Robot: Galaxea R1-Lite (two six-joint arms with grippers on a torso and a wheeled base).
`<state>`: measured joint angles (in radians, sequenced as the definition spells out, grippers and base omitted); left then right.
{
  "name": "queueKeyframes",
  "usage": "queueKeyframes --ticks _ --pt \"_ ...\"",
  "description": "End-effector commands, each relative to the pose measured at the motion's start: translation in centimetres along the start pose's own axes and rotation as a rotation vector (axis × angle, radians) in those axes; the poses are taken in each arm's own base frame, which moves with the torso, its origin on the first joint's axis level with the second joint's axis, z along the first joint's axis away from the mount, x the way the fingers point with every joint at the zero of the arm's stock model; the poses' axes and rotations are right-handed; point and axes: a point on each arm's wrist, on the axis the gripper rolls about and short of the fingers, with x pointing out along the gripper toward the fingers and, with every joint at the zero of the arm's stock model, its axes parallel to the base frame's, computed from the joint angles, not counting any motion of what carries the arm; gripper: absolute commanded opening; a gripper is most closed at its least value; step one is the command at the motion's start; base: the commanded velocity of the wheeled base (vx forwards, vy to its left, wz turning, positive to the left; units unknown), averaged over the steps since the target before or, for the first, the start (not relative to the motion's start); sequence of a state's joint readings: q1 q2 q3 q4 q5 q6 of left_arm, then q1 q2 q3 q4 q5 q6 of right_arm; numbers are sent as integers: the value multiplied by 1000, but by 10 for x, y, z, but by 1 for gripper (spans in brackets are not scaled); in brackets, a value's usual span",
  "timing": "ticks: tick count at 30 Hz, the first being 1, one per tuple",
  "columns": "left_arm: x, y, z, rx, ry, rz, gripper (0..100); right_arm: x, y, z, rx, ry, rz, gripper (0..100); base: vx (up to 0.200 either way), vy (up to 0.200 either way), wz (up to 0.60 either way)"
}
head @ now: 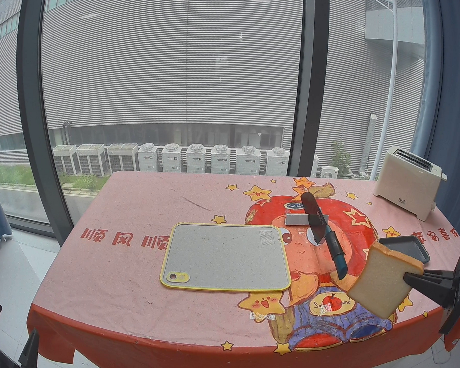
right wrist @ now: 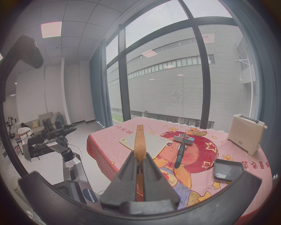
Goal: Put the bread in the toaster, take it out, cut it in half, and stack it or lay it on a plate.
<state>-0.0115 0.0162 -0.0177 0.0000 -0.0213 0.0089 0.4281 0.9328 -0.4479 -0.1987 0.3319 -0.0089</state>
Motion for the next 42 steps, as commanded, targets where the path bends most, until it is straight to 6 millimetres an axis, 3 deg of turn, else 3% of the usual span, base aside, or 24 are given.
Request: queueKeyframes --ticks 1,12,28,42 --pt "1 0 -5 0 9 -1 100 2 -1 2 19 4 -1 0 0 0 0" --pt "1 0 -5 2 9 -1 100 13 -5 11 148 17 0 0 0 0 0" --pt "1 0 -5 2 9 -1 100 30 -12 11 172 73 -11 0 0 200 0" --pt "1 0 -5 0 9 -1 100 69 -22 26 392 -55 16 0 0 29 0"
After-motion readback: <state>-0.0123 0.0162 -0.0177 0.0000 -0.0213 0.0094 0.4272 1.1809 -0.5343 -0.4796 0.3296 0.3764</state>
